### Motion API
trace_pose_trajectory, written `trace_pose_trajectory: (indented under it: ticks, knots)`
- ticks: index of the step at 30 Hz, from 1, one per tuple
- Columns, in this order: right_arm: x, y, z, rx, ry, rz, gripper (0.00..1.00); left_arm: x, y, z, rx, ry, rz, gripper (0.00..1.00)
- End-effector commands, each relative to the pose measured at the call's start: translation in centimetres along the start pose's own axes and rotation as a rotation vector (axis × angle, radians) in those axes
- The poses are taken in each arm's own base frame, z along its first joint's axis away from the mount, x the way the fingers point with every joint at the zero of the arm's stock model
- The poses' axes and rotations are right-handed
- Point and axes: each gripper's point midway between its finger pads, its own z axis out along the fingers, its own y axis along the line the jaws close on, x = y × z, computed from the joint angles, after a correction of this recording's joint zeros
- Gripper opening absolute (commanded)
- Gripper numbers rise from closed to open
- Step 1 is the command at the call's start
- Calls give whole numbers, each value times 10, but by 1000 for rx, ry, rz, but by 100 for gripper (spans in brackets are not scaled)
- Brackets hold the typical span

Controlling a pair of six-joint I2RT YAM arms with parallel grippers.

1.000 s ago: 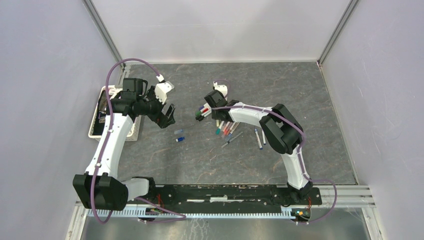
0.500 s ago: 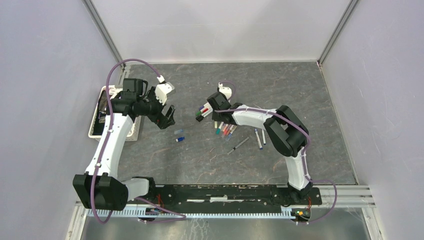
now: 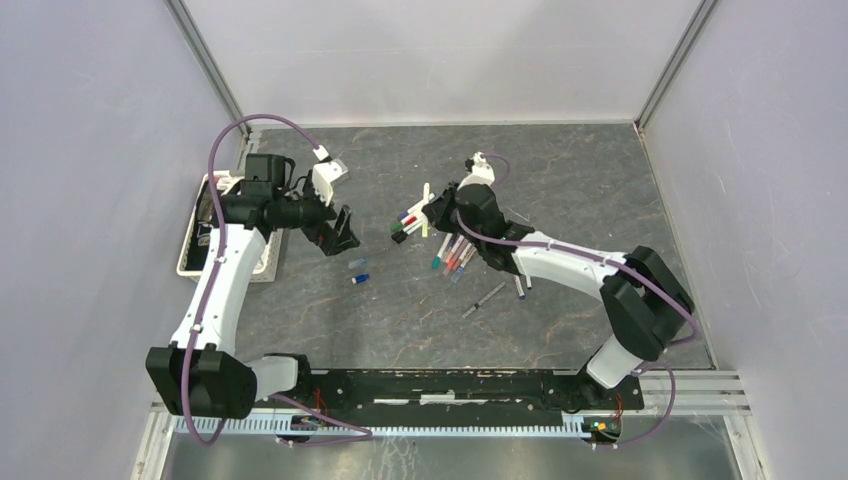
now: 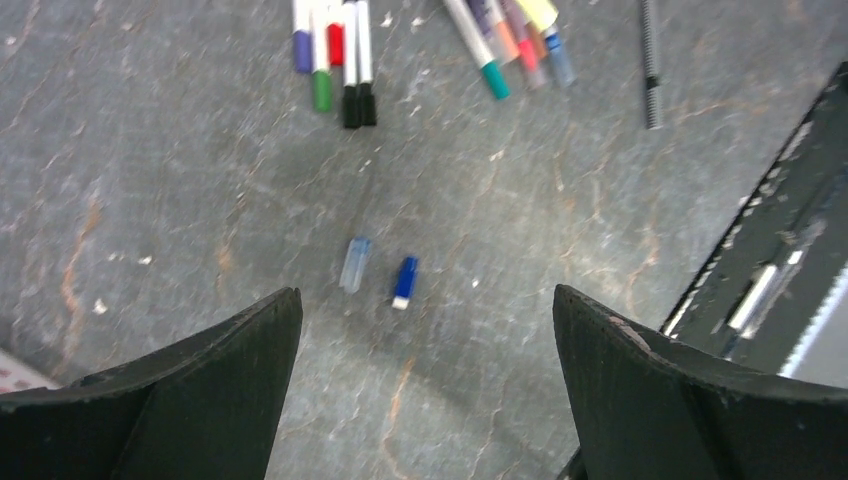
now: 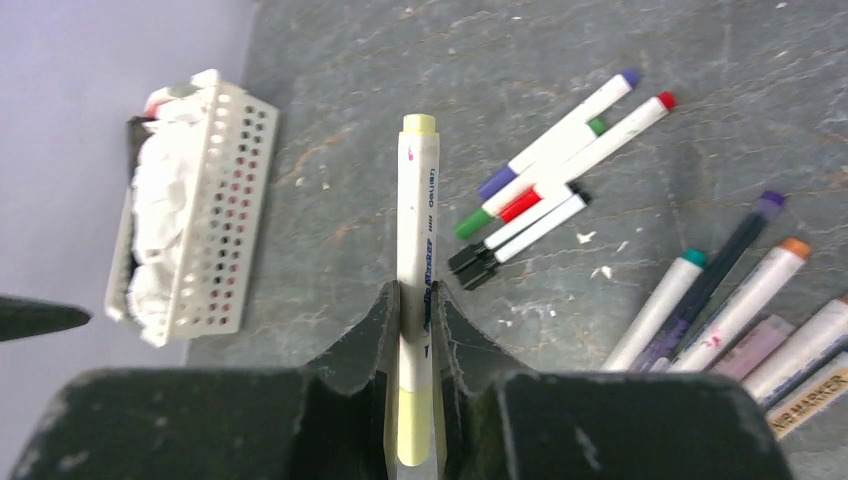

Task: Open the pen caps
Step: Pick up the pen from the center of the board.

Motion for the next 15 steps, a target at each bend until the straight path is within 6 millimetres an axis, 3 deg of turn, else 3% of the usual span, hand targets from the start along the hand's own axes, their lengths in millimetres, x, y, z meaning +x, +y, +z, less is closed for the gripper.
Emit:
trace_pose_trajectory:
  ticks: [1, 9, 15]
  knots:
    - [-32, 53, -29, -275, -125, 122, 0, -44, -26, -3, 164, -162, -57, 100]
    - [-51, 115, -69, -492, -200, 202, 0, -75, -54, 7, 329, -237, -119, 100]
    - [-49, 141, -81, -570, -200, 255, 0, -74, -70, 21, 378, -212, -121, 100]
